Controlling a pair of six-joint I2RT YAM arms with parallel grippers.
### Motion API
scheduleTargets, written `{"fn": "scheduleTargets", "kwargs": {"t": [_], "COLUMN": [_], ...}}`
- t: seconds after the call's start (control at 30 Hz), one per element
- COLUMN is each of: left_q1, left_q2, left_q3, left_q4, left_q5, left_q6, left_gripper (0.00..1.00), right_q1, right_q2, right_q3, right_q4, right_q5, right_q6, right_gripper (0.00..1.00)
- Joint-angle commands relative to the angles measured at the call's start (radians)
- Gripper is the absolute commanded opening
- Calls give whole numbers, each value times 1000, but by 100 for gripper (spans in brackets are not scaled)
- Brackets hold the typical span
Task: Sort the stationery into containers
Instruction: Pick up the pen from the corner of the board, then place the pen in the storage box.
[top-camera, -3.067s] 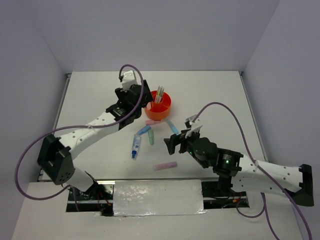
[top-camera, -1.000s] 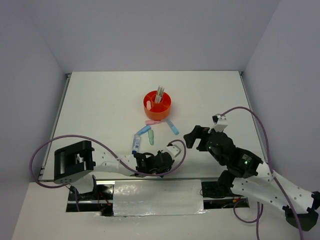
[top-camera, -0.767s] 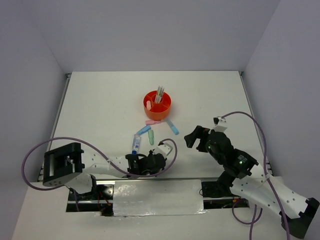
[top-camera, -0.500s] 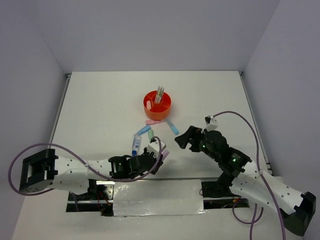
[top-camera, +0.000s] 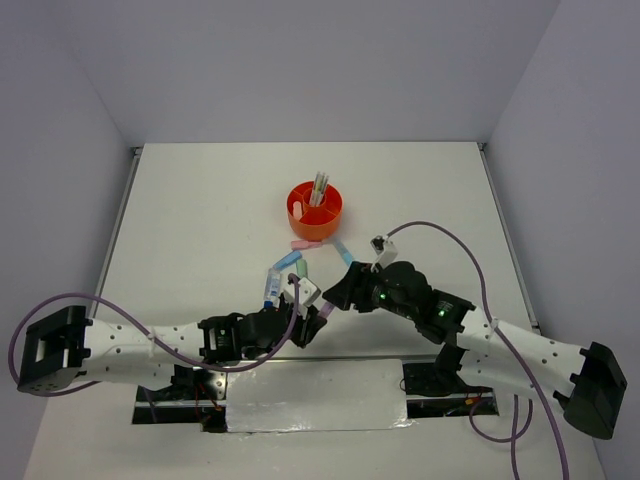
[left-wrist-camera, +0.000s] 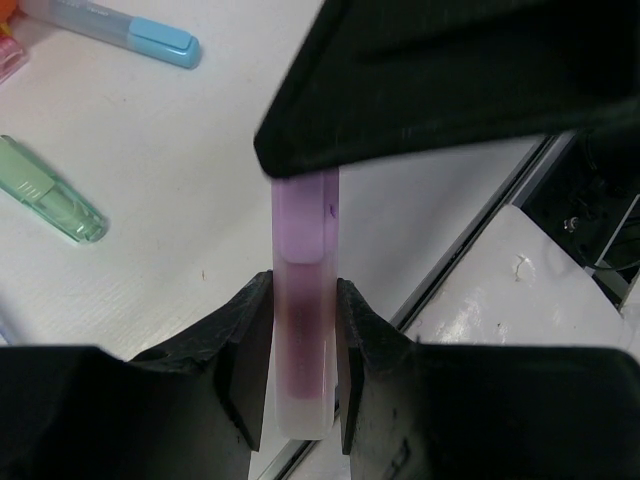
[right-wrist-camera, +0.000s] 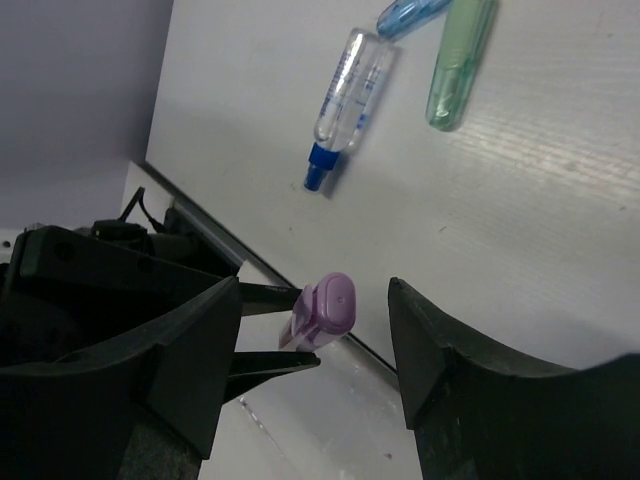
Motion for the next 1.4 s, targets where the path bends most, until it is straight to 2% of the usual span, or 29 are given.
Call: {"fn": "scheduleTargets", "kwargs": {"t": [0.0, 0.1, 0.2, 0.3, 0.37, 0.4, 0.5, 0.57, 0.6, 0.63, 0.67, 0.77, 0.8, 0.83, 0.87, 0.9, 0.93, 0.97, 1.03, 1.17, 1.23, 1.27, 1.33, 1.37], "left_q1": [-6, -6, -8, -8, -6, -6, -6, -8, -6, -8, -6, -5, -5, -3, 3, 19, 32, 41, 55, 55, 55, 55, 56, 56], "left_q2": [-30, -27, -23, -19, -26, -30, -45, -52, -52, -50, -41, -24, -21, -10, -3, 8, 14, 16, 10, -25, -64, -82, -150, -171], "left_q3": [6, 14, 22, 28, 28, 26, 26, 48, 62, 80, 103, 209, 265, 296, 365, 397, 427, 478, 517, 585, 589, 573, 527, 511], "left_q4": [88, 103, 114, 109, 111, 111, 104, 48, 48, -30, -82, -341, -415, -589, -692, -790, -975, -1050, -1147, -1153, -1152, -1135, -1112, -1088], "left_q5": [-18, -18, -15, -16, -12, -9, -13, -45, -67, -97, -136, -286, -368, -415, -458, -510, -521, -523, -490, -372, -337, -334, -345, -354], "left_q6": [41, 52, 64, 69, 73, 74, 77, 60, 48, 26, 5, -118, -200, -260, -401, -464, -535, -616, -600, -392, -339, -295, -252, -246], "left_gripper": [0, 0, 0, 0, 0, 0, 6, 30, 46, 90, 99, 99, 99, 99, 99, 99, 99, 99, 99, 99, 99, 99, 99, 99], "right_q1": [41, 46, 49, 49, 49, 49, 47, 47, 41, 35, 21, -66, -127, -161, -196, -277, -319, -354, -464, -650, -698, -729, -738, -753], "right_q2": [27, 69, 90, 95, 95, 92, 87, 83, 84, 83, 84, 80, 83, 84, 95, 104, 118, 156, 222, 516, 628, 735, 875, 920], "right_q3": [13, 16, 16, 27, 34, 35, 41, 47, 53, 73, 83, 129, 160, 179, 194, 224, 240, 255, 326, 505, 600, 711, 815, 920], "right_q4": [68, 97, 130, 138, 137, 150, 165, 203, 202, 196, 188, 170, 161, 157, 165, 182, 206, 267, 323, 568, 605, 604, 579, 563], "right_q5": [-9, -9, -9, -9, 15, 28, 51, 68, 78, 106, 117, 135, 138, 149, 151, 143, 96, 80, 59, -329, -436, -549, -634, -673], "right_q6": [20, 24, 26, 18, 6, -5, -46, -92, -109, -123, -156, -235, -258, -302, -324, -372, -406, -442, -529, -585, -595, -603, -632, -644], "right_gripper": [67, 62, 49, 18, 12, 1, 0, 0, 0, 0, 0, 0, 0, 0, 0, 0, 0, 0, 0, 0, 0, 0, 0, 0]}}
